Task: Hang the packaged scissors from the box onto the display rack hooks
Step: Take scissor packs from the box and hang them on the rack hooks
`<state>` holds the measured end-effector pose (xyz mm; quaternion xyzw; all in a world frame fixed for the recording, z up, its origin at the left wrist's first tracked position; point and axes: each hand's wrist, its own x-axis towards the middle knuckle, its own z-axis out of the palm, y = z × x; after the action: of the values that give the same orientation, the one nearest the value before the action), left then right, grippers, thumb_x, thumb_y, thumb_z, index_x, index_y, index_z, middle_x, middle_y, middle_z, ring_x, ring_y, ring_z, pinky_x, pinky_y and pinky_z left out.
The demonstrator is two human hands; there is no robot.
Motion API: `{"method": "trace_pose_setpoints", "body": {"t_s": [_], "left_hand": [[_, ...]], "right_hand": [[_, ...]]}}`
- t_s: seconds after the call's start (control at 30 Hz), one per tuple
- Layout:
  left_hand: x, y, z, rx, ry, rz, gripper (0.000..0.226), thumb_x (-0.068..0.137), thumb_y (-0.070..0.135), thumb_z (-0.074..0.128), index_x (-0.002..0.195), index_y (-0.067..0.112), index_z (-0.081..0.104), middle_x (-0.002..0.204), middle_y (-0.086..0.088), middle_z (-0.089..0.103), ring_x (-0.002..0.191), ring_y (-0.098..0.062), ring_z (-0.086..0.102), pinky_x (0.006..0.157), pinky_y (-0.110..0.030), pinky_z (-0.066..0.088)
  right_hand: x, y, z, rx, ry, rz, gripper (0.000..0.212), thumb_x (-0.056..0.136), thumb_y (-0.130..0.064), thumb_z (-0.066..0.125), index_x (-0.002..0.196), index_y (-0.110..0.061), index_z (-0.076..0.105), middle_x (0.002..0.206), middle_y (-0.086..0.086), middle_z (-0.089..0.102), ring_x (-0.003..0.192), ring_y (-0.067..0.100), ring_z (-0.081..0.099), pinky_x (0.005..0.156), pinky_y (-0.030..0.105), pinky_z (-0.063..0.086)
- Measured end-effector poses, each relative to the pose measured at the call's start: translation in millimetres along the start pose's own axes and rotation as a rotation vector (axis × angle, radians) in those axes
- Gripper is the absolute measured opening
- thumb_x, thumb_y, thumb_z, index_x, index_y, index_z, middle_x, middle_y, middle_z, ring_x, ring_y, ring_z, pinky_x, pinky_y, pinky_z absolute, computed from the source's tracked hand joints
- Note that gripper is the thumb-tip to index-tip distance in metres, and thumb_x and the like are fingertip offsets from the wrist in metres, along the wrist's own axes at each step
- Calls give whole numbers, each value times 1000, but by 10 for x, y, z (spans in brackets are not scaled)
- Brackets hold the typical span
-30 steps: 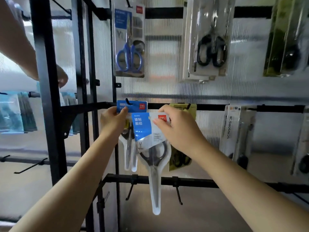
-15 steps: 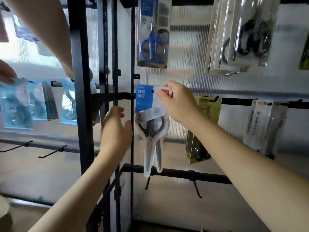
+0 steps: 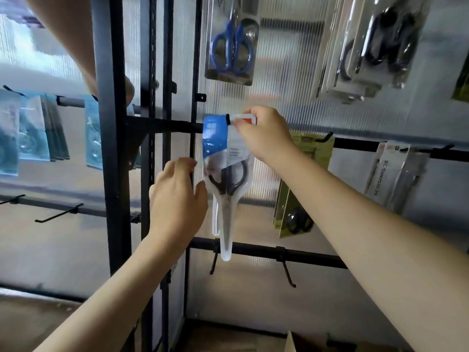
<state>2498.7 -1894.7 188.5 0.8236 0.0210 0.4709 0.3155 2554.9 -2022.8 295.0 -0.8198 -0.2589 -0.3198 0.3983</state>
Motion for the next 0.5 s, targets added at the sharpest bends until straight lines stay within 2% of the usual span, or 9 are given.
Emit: {"method": "trace_pose_setpoints", "body": {"t_s": [0.13,0.33,0.4,0.5], "left_hand": [[-30,-23,-6,64,-24,35,37,87,15,58,123,11,52,124,-8,55,114,-28,50,97,-44,39],[-152,-14,37,128,-93,49,35,90,18,57,124,12,52,126,-7,52,115,-27,47,95,-38,34],[-212,22,72,138,-105,77,34,90,18,57,122,12,53,125,-8,53,114,-27,48,95,-38,35],[-332,112,157,141,-131,131,32,89,19,59,119,10,55,119,-10,55,108,-30,51,90,-41,39]], "right_hand": [[-2,99,82,2,11,35,20,95,-26,53,110,-14,60,83,-8,53,79,13,54,67,25,44],[-64,221,128,32,39,67,13,94,-31,54,96,-18,57,75,-11,53,68,7,50,57,22,38],[-135,280,99,47,52,80,13,93,-33,56,98,-20,54,81,-10,57,72,7,54,59,22,42],[-286,377,27,60,52,94,21,93,-29,57,110,-17,54,102,-4,62,88,10,59,66,19,48]]}}
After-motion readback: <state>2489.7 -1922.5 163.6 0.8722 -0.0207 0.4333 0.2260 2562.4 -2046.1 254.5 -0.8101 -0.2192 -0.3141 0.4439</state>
